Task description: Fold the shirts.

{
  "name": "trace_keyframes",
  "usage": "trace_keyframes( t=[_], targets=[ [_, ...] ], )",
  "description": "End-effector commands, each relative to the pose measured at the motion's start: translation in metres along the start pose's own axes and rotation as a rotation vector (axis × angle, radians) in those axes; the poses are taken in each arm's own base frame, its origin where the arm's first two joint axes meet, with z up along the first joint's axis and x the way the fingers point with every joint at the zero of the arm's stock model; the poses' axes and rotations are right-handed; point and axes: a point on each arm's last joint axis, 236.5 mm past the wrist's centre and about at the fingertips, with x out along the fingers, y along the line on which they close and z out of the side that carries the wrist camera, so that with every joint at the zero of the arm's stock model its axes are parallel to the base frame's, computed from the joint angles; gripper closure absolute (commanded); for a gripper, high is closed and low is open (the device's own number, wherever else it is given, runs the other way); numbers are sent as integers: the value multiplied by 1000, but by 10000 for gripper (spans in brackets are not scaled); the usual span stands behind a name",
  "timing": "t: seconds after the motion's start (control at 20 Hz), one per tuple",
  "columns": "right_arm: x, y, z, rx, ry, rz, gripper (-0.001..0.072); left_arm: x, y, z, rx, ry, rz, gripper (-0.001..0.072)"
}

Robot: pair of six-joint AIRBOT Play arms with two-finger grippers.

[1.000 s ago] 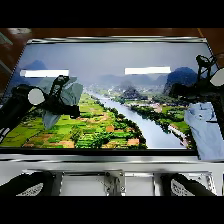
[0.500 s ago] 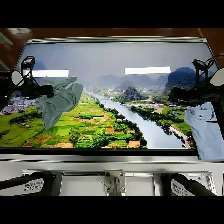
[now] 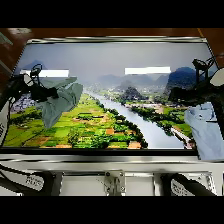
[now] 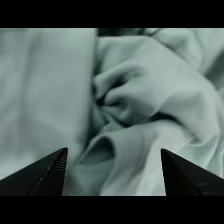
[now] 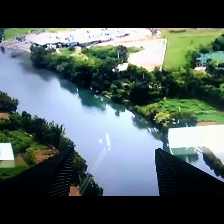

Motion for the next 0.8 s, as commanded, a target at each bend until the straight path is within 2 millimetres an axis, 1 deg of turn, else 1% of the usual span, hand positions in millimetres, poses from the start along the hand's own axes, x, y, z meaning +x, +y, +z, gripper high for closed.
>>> trace_keyframes(
  t=[0.0,0.05,0.1,0.15,0.2,0.25,0.35,0.4,0.45,0.5,0.55,0.6,0.65,0.7,0.75],
  targets=[
    [0,2,1,27,-2,7,79,23,-21,-16,-32,80,-105,140],
    [0,3,0,28,0,13,79,22,-21,-23,-27,109,-107,562],
    [0,4,0,30,3,19,78,18,-22,-28,-19,133,-110,672],
    [0,5,0,31,2,23,79,11,-24,-31,-10,154,-114,672],
    [0,5,1,25,-1,20,79,0,-30,-30,13,162,-136,672],
    [0,5,3,12,-12,20,79,-16,-44,-25,78,146,-183,673],
    [-2,4,13,-3,-56,18,79,-63,-92,-17,242,46,-271,674],
    [-4,7,17,-12,-69,27,79,-87,-119,-19,307,3,-298,674],
    [-9,14,20,-12,-81,52,79,-112,-150,-28,380,-35,-326,674],
    [-14,21,24,-14,-92,79,79,-133,-182,-41,450,-61,-360,674],
    [-21,30,27,-25,-102,111,79,-151,-218,-61,519,-71,-412,674],
    [-28,39,29,-39,-107,142,79,-165,-254,-86,582,-60,-477,674],
    [-33,45,28,-48,-103,165,79,-173,-287,-116,629,-29,-537,674],
    [-38,49,24,-59,-86,179,79,-176,-320,-150,671,11,-588,674],
    [-40,49,19,-70,-62,179,79,-175,-345,-181,712,39,-616,674]
  ],
)
